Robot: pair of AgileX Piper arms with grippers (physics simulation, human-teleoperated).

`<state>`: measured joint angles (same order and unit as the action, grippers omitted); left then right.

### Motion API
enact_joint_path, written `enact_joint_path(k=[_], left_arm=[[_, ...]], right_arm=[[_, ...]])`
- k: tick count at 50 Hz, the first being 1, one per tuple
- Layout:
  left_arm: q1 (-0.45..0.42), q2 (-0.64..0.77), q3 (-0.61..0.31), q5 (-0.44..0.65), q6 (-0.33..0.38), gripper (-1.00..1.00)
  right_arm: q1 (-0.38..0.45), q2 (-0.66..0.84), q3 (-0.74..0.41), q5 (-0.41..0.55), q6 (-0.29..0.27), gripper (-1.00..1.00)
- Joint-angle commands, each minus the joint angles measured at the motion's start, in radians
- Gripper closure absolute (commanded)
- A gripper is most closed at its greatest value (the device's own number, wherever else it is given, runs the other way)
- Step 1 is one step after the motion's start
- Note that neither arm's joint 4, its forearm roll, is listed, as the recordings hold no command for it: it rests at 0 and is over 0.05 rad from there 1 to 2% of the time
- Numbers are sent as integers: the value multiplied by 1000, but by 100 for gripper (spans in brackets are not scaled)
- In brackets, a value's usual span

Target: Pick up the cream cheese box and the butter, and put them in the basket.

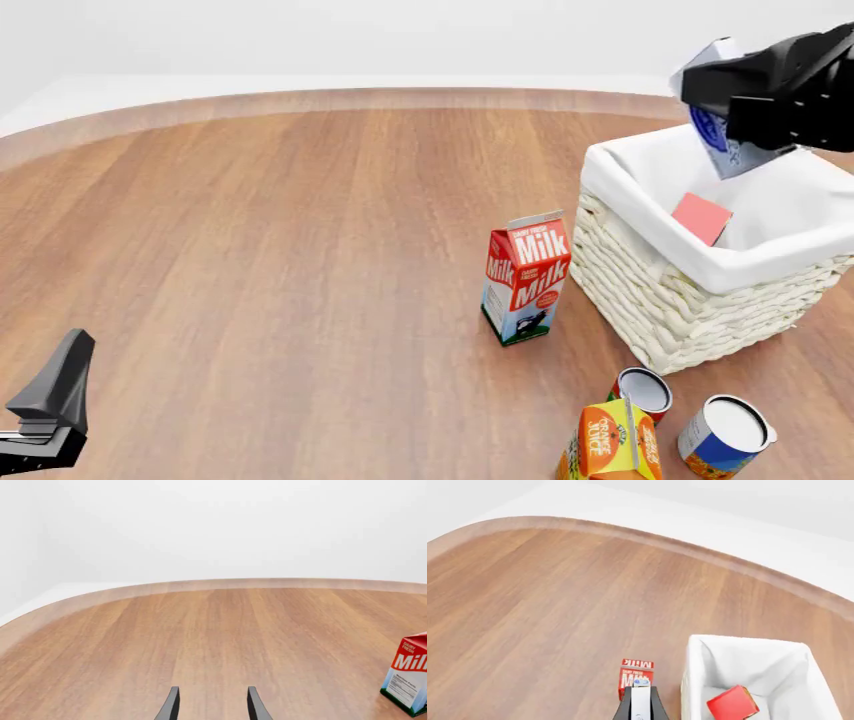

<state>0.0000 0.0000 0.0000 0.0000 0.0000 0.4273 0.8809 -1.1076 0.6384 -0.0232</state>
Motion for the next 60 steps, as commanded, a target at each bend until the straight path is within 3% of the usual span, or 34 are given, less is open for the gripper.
enact_joint_path(k=[1,14,27,60], left_arm=[[0,0,0,0,0,-100],[0,0,0,0,0,-100],[0,0,0,0,0,-100],[0,0,0,0,0,-100]], right_arm=[[-138,-39,-16,31,-5,100],[-248,-12,35,-31,28,100],[-334,83,73,-119,8,100],[-441,207,85,-218,-25,100]])
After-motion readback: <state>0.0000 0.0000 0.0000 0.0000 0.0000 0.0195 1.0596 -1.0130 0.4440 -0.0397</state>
